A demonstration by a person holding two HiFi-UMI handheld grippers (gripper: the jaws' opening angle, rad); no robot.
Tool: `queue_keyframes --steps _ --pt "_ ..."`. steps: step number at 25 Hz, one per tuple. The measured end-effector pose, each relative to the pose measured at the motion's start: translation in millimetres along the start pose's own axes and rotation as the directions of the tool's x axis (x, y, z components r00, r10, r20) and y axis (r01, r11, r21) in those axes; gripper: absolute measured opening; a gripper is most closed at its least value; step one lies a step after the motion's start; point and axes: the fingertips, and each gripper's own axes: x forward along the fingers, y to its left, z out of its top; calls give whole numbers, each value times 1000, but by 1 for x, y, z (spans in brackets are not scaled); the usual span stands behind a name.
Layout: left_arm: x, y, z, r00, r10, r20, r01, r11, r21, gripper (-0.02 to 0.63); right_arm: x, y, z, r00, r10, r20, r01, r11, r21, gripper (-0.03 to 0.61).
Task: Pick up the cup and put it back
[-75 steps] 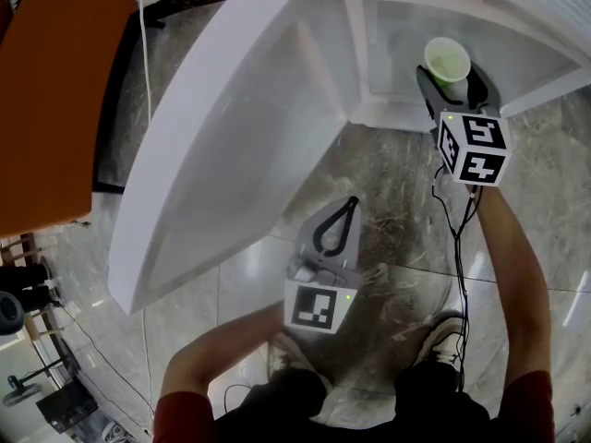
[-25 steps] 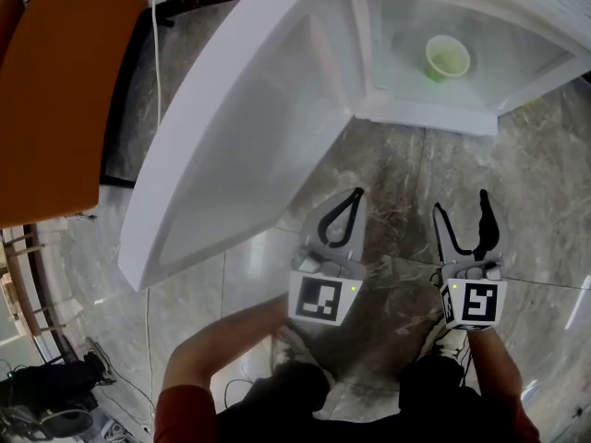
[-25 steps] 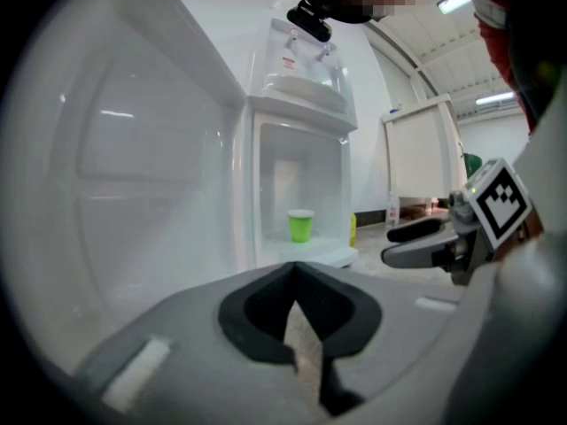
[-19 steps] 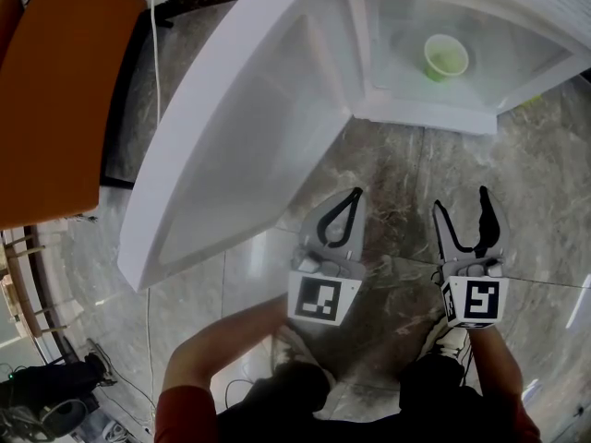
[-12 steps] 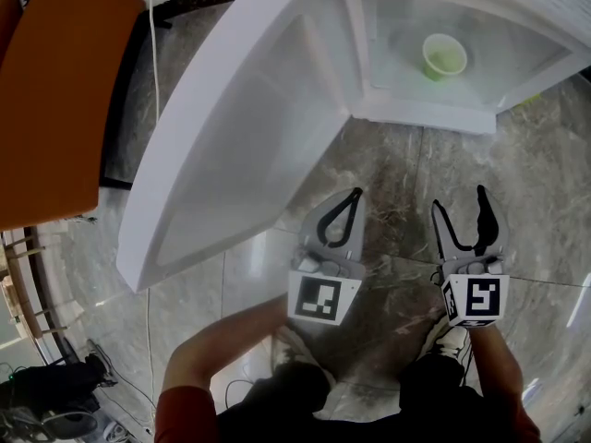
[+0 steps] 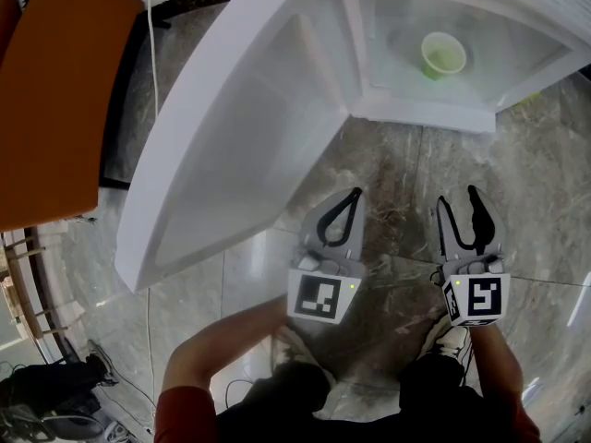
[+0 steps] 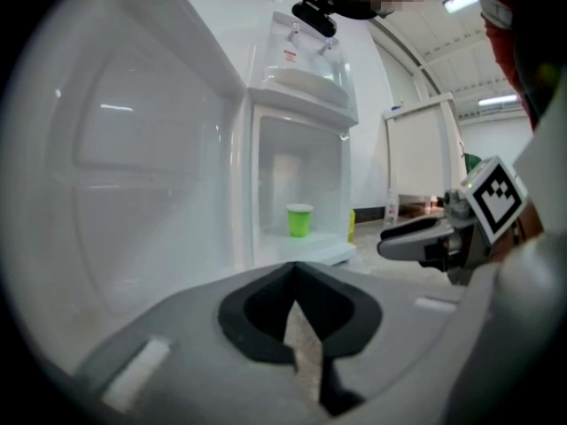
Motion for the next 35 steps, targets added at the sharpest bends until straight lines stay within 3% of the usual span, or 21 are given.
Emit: queue_keyframes --steps 13,20,24,26,30,35 --pt "1 -2 -2 1000 -3 -4 3 1000 3 0 -1 6 0 998 57 16 -58 997 52 2" --pt "1 -3 -2 1000 -18 -1 18 1000 7 0 1 9 -1 997 73 8 -73 996 44 2" --pt "-1 -10 3 998 -57 -14 58 998 19 0 -2 3 5 997 78 -24 -78 997 -26 2" --pt "-7 -13 14 996 -87 -32 89 994 60 0 -7 -1 19 997 67 -39 -69 997 -37 2" --pt "-33 -14 50 992 -109 -56 116 983 144 0 -32 -6 64 997 54 -58 -52 998 40 2" --pt "-83 -26 111 986 -115 -117 128 986 105 0 -76 5 135 993 48 -109 -41 997 60 2"
